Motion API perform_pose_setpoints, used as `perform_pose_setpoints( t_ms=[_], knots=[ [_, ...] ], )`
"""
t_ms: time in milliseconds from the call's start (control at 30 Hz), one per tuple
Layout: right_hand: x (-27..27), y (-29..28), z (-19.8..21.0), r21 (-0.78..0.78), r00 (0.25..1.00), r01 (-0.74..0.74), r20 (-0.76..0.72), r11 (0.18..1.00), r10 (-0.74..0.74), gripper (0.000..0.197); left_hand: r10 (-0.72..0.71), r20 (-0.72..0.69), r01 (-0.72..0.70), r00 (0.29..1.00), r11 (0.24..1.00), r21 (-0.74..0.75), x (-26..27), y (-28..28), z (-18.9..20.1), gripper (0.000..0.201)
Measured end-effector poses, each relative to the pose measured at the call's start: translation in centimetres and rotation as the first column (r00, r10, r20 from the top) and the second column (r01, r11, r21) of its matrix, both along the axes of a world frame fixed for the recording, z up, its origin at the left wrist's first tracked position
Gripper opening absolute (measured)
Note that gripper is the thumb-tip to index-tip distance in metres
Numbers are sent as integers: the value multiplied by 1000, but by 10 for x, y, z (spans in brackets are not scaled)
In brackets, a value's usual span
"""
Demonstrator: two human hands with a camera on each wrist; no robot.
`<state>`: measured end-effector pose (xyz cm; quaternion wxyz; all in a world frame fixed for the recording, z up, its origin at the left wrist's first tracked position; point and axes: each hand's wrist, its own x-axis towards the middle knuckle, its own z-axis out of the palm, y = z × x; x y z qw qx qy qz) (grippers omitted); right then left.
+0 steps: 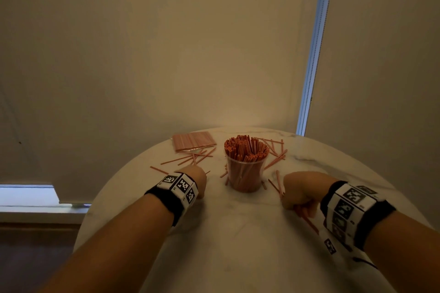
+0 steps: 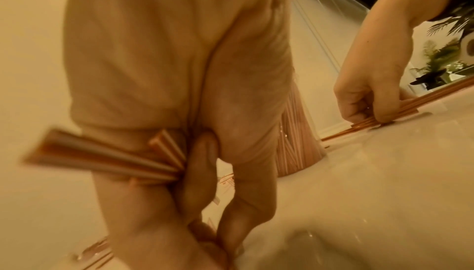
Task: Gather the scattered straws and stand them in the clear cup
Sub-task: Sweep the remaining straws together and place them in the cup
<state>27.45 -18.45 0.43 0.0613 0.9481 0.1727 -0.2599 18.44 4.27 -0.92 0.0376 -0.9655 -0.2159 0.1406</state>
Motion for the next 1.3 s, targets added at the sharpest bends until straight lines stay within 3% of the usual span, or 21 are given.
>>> perform_pose_setpoints(
  t_ms=[200,300,367,400,500,600,733,800,867,1000,1133,1233,1300],
  knots=[
    [-21,-25,7,182,991,64,-124,981,-41,27,-17,-55,18,998,1000,9,-32,0,-2,34],
    [-33,-28,12,298,989,53,-146,953,-10,22,59,27,-56,998,993,-104,-45,6,-3,33],
    [-41,-27,17,393,986,35,-161,919,31,17,158,71,-133,985,954,-270,-52,11,-2,31],
    [-45,-26,19,442,985,23,-166,897,57,14,219,92,-167,971,904,-395,-54,13,-2,30],
    [-59,-19,26,582,979,-15,-155,813,129,8,412,127,-185,902,635,-750,-65,4,4,26],
    [-72,-8,28,719,967,18,-189,695,170,8,468,174,-101,866,505,-857,-74,-14,8,29],
    [-89,13,30,834,973,24,-147,551,179,9,575,197,126,794,161,-979,-87,-50,12,28],
    [-96,26,28,843,987,-60,-31,535,159,11,625,246,228,741,111,-967,-87,-64,12,32],
    [-102,39,27,839,988,-139,84,525,128,17,662,291,277,690,129,-952,-84,-73,13,34],
    [-103,57,33,755,967,-246,233,608,102,15,626,400,277,670,289,-916,-81,-64,10,37],
    [-95,71,46,839,996,-88,92,537,20,63,501,396,249,769,335,-909,-85,-43,8,37],
    [-91,88,51,788,982,-171,182,592,42,48,435,410,261,802,362,-895,-86,-31,7,39],
    [-90,101,50,799,980,-199,162,568,115,32,449,397,259,800,338,-905,-83,-21,8,44]
  ],
)
